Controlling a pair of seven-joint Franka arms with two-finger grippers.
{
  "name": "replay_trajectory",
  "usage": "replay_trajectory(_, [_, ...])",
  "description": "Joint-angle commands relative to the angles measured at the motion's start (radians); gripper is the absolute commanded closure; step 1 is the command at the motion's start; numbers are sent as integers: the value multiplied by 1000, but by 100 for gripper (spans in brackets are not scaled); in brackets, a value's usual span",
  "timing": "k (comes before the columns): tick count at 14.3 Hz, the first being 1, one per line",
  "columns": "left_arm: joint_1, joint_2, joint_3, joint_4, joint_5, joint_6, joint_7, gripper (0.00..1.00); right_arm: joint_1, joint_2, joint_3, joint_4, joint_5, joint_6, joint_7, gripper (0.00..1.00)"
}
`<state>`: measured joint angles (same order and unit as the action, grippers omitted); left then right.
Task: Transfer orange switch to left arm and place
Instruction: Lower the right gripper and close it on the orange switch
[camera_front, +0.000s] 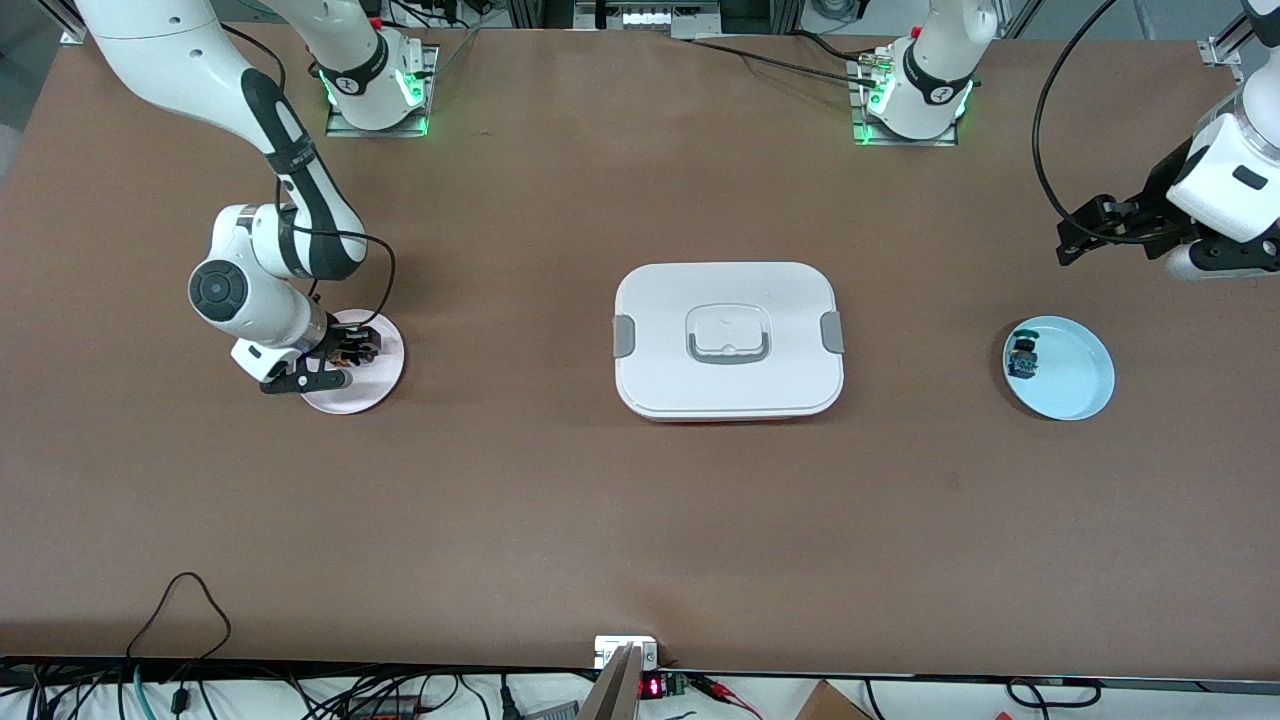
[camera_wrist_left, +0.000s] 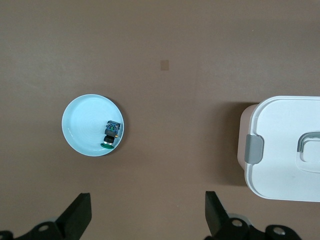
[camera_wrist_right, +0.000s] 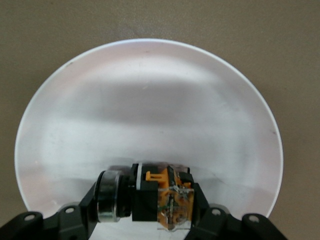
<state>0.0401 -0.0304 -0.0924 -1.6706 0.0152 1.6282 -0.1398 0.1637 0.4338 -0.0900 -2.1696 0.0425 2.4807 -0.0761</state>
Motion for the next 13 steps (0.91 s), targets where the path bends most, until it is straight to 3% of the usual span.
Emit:
replay_trajectory(1, [3,12,-6,25,22,-15,3,0,-4,-33,13,69,20,-126,-24,92])
replay_trajectory(8, [3,12,-6,25,22,-15,3,0,0,-105,15,146,19,-256,-30,92])
replay_trajectory(13, [3,12,-12,25,20,-16,3,0,2,-154,84,247,52,-382,-67,92])
